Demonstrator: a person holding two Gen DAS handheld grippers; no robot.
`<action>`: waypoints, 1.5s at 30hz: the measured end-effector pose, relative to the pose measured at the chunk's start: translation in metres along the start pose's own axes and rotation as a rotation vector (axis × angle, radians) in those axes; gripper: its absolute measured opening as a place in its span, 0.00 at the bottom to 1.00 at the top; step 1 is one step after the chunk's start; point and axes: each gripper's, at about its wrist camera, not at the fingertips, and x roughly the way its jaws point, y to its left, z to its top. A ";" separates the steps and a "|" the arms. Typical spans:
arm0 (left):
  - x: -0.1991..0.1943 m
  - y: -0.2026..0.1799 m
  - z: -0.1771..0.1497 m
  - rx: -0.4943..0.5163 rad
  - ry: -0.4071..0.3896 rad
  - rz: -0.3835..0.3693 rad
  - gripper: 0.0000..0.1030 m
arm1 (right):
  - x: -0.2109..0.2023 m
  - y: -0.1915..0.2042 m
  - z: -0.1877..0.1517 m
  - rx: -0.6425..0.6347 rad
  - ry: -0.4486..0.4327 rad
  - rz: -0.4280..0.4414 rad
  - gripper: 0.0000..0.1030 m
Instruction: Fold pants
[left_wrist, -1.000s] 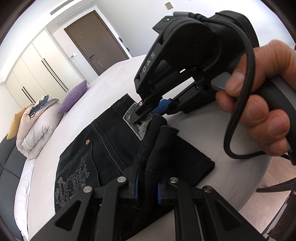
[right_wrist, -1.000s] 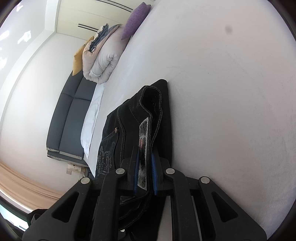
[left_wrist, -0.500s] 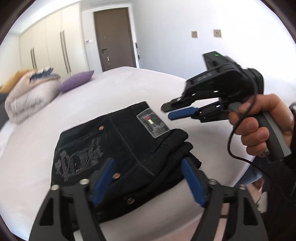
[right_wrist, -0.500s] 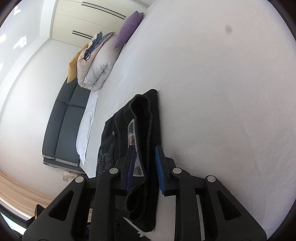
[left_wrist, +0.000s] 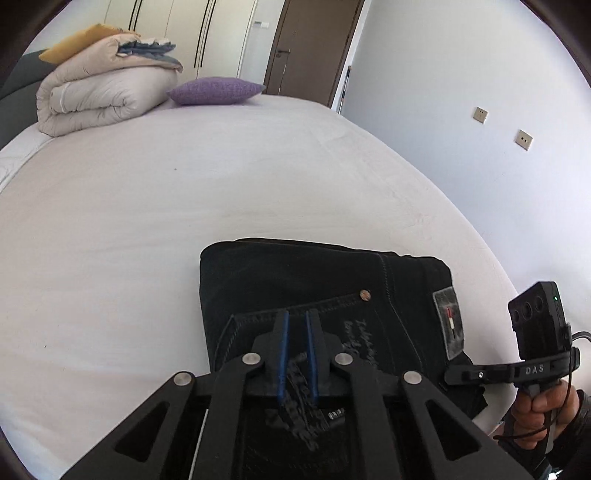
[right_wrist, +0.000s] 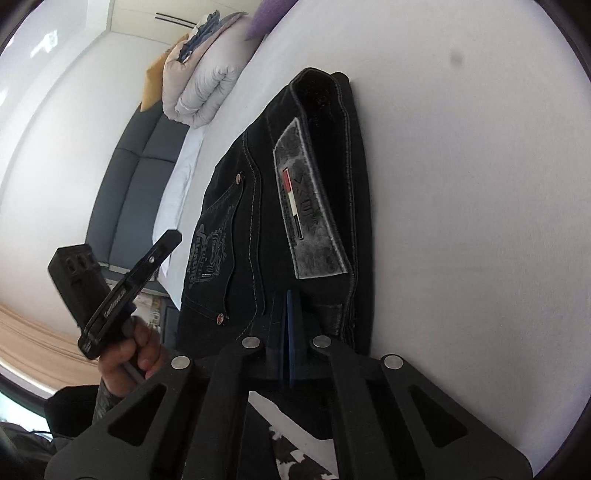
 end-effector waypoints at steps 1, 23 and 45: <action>0.011 0.005 0.005 -0.013 0.023 -0.022 0.09 | 0.000 0.001 -0.001 -0.011 -0.005 -0.007 0.00; -0.043 -0.013 -0.138 -0.078 0.007 -0.069 0.02 | 0.000 0.004 -0.006 -0.051 -0.038 -0.017 0.00; -0.027 0.065 -0.064 -0.251 0.023 -0.105 0.64 | -0.048 0.001 0.027 0.080 -0.133 -0.025 0.70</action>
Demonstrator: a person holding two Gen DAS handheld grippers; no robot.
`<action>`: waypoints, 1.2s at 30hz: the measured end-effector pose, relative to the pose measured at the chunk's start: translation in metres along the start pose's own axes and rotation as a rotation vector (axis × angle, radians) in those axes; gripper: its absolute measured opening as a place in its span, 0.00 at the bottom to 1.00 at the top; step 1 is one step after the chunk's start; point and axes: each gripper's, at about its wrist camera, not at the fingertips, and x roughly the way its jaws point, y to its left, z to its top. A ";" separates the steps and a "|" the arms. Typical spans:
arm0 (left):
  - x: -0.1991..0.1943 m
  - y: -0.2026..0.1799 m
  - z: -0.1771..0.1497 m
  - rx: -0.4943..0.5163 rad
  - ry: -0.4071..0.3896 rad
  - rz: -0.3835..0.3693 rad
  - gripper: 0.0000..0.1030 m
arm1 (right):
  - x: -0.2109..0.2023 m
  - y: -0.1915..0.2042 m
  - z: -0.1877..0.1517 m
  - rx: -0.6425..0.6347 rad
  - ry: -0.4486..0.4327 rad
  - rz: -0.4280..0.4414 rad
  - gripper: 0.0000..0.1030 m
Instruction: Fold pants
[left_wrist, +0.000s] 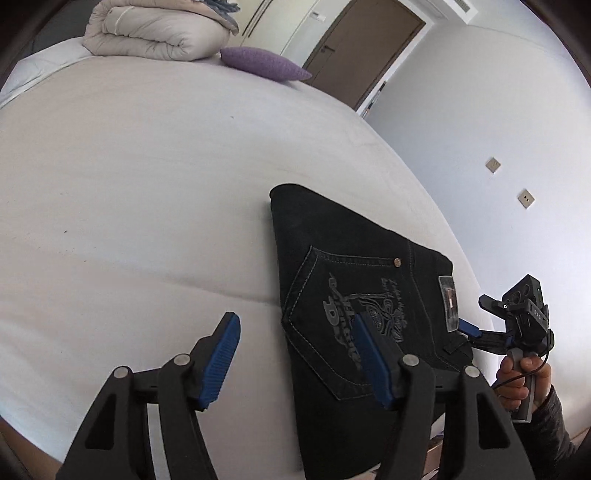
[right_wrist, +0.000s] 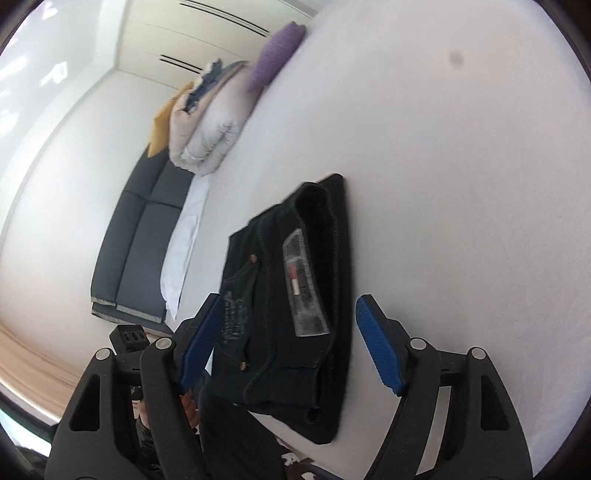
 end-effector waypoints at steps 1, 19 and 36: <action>0.007 -0.001 0.003 0.009 0.023 -0.003 0.64 | 0.005 -0.004 0.004 0.021 0.015 -0.018 0.68; 0.055 -0.047 0.022 0.129 0.118 0.055 0.19 | 0.071 0.033 0.014 -0.154 0.079 -0.155 0.18; 0.109 -0.124 0.129 0.241 0.022 -0.024 0.18 | 0.000 0.065 0.142 -0.275 -0.060 -0.150 0.16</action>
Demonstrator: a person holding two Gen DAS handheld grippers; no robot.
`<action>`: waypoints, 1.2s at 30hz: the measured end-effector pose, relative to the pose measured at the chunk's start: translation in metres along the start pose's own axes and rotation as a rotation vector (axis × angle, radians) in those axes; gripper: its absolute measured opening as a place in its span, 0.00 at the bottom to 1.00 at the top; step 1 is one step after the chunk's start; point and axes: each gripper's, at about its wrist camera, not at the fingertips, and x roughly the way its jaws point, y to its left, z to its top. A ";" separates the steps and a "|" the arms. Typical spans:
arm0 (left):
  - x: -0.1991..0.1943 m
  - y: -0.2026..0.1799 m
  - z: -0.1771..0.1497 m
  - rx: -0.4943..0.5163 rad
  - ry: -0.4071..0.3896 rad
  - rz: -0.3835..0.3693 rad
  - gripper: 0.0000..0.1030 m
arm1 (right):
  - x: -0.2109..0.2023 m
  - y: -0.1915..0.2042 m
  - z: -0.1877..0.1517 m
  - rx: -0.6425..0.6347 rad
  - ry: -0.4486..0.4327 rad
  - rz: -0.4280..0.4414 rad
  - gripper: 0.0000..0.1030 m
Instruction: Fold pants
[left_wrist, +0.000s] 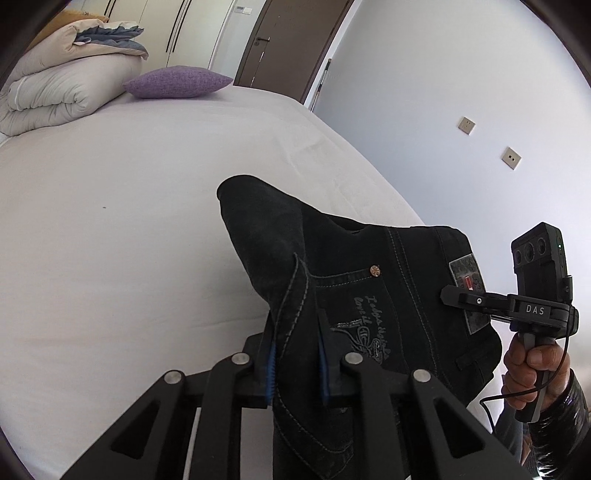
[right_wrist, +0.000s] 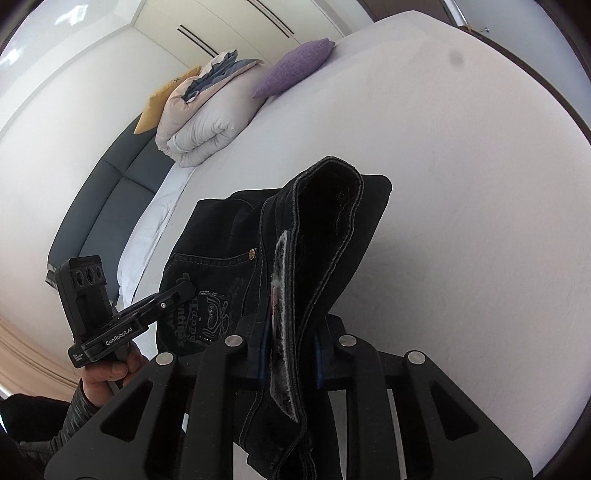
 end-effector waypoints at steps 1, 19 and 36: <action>0.010 0.001 0.005 0.005 0.005 0.006 0.18 | 0.003 -0.007 0.007 0.009 -0.001 -0.002 0.16; 0.048 0.009 -0.018 -0.011 -0.040 0.166 0.47 | 0.001 -0.141 0.005 0.202 -0.045 0.007 0.40; -0.182 -0.143 -0.101 0.233 -0.650 0.533 1.00 | -0.189 0.084 -0.137 -0.268 -0.647 -0.423 0.84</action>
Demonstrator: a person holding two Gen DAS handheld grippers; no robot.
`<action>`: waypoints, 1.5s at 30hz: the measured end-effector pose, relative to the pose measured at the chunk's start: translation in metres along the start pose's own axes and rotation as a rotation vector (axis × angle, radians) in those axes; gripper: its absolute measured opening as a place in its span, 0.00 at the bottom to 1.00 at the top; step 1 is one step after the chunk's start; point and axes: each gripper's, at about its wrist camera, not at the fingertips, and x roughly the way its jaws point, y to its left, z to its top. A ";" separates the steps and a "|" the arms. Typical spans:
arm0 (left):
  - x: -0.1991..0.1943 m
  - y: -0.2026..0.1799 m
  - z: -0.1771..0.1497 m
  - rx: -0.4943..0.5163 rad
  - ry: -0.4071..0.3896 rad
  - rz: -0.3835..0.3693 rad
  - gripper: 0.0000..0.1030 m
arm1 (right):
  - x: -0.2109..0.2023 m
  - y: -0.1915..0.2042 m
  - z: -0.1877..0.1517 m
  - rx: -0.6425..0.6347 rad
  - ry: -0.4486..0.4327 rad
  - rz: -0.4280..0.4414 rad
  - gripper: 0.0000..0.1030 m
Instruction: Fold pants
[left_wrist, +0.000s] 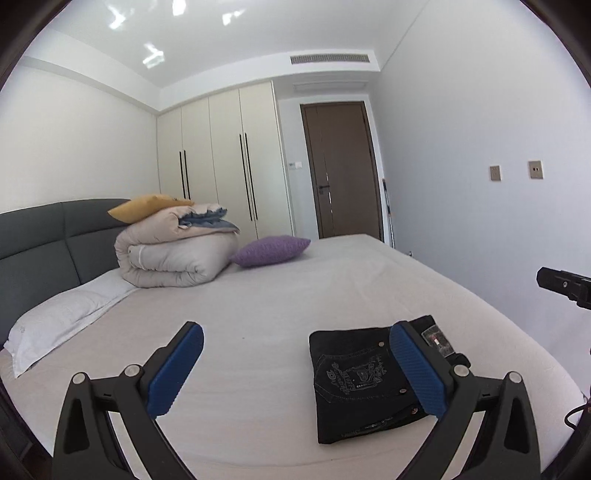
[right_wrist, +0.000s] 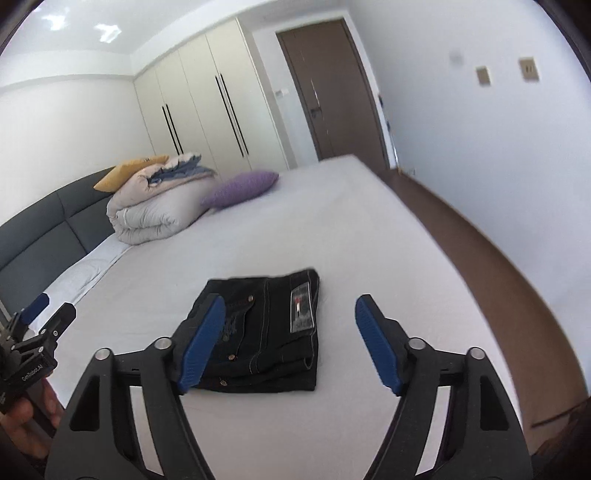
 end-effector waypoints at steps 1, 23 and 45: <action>-0.015 0.000 0.002 -0.010 -0.018 0.028 1.00 | -0.021 0.008 0.002 -0.039 -0.077 -0.004 0.91; -0.033 0.012 -0.059 -0.108 0.400 -0.011 1.00 | -0.080 0.044 -0.045 -0.061 0.173 -0.067 1.00; -0.004 0.006 -0.109 -0.093 0.537 -0.009 1.00 | -0.034 0.034 -0.101 -0.031 0.364 -0.070 1.00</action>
